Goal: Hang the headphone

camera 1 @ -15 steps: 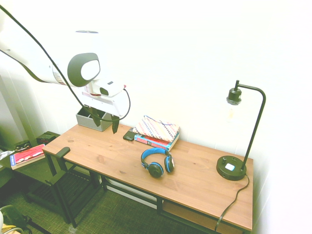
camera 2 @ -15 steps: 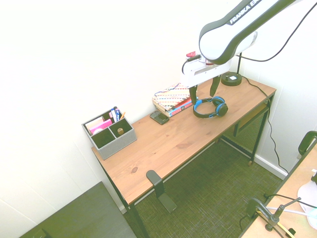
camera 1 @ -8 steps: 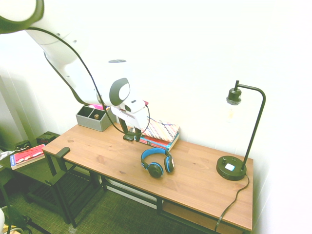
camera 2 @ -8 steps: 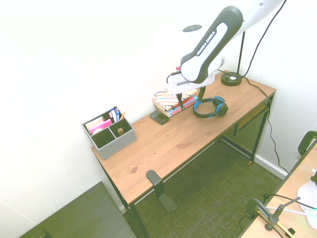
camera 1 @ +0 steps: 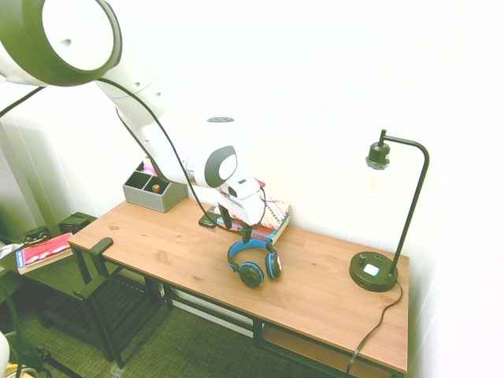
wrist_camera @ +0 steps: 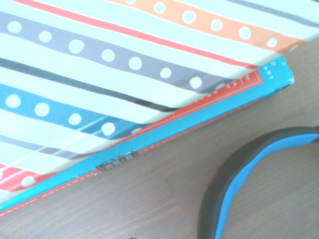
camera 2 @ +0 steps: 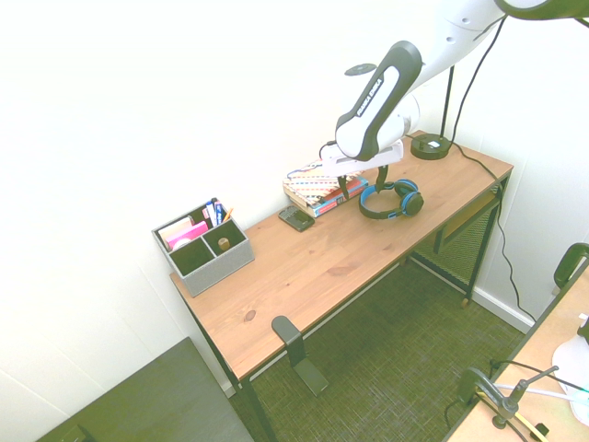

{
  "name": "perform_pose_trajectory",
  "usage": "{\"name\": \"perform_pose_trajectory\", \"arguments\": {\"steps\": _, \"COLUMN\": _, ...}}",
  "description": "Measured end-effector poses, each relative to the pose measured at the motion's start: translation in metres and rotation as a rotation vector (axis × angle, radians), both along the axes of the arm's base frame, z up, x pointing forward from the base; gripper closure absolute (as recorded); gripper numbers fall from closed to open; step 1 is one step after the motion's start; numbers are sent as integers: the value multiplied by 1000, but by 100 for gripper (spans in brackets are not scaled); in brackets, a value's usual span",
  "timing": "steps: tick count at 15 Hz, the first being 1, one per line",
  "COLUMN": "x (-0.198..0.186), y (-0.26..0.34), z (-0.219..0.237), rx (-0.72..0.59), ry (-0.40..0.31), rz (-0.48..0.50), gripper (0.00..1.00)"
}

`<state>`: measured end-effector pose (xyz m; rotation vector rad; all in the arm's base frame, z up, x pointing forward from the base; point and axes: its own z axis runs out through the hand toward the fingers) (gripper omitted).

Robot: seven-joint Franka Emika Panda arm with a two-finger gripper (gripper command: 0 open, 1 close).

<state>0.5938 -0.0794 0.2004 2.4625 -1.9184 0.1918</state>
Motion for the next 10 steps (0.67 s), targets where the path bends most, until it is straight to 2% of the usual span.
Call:
{"name": "perform_pose_trajectory", "arguments": {"steps": 3, "x": 0, "y": -2, "z": -19, "rx": 11, "ry": -7, "rz": -11, "gripper": 100}}
{"name": "perform_pose_trajectory", "arguments": {"steps": 10, "x": 14, "y": -2, "z": -26, "rx": 26, "ry": -22, "rz": -22, "gripper": 100}}
